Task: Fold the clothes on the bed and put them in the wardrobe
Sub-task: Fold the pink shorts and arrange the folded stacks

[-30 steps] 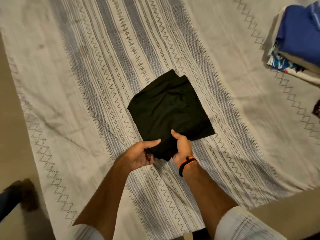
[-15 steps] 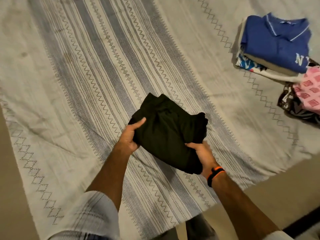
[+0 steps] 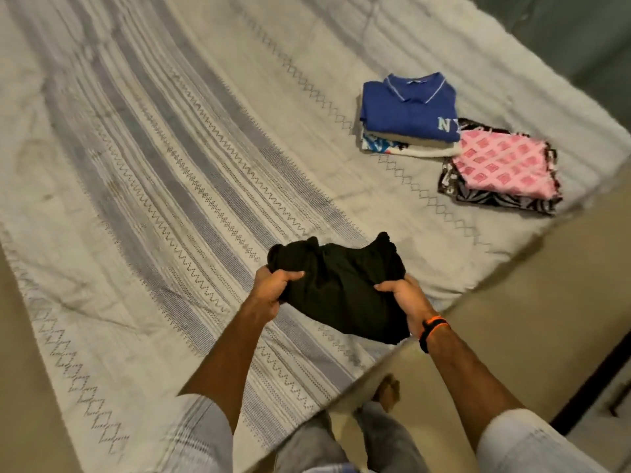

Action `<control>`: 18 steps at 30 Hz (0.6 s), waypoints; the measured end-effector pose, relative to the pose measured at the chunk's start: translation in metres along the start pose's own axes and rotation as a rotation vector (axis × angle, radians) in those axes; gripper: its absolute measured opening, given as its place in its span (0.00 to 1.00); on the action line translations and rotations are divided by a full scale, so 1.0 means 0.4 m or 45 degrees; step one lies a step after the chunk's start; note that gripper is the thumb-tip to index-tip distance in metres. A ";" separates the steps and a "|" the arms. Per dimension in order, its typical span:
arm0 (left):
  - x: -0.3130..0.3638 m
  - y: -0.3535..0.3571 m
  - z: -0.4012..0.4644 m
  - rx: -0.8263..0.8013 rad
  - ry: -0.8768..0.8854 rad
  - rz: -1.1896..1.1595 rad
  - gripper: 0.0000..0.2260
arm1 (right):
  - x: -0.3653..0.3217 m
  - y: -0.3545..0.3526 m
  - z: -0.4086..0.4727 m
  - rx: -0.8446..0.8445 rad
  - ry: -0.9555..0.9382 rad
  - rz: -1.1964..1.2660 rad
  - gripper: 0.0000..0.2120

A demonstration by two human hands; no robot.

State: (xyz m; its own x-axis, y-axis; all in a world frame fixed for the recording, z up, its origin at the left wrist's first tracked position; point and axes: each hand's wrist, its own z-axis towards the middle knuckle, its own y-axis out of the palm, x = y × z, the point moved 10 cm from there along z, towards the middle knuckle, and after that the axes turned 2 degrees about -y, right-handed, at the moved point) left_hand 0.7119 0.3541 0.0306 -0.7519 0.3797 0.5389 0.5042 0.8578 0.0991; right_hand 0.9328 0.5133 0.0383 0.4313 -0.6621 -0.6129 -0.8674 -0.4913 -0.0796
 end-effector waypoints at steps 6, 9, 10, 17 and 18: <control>-0.077 0.187 -0.129 -0.032 0.001 0.021 0.21 | -0.023 -0.223 -0.047 0.003 -0.051 -0.033 0.19; -0.101 0.277 -0.170 -0.010 0.034 0.046 0.23 | -0.030 -0.325 -0.045 -0.011 -0.071 -0.042 0.20; -0.111 0.318 -0.187 0.001 0.054 0.061 0.24 | -0.032 -0.371 -0.047 -0.010 -0.077 -0.038 0.20; -0.156 0.491 -0.205 -0.010 0.073 0.078 0.20 | -0.063 -0.549 -0.017 0.013 -0.100 -0.031 0.20; -0.158 0.514 -0.195 -0.007 0.075 0.083 0.20 | -0.069 -0.570 -0.008 0.015 -0.089 -0.031 0.20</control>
State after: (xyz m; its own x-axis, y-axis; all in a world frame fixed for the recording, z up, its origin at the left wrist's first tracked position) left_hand 0.8962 0.4796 0.0822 -0.6910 0.4136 0.5929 0.5540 0.8298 0.0668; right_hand 1.1196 0.6418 0.0757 0.4345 -0.6085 -0.6641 -0.8597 -0.5000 -0.1044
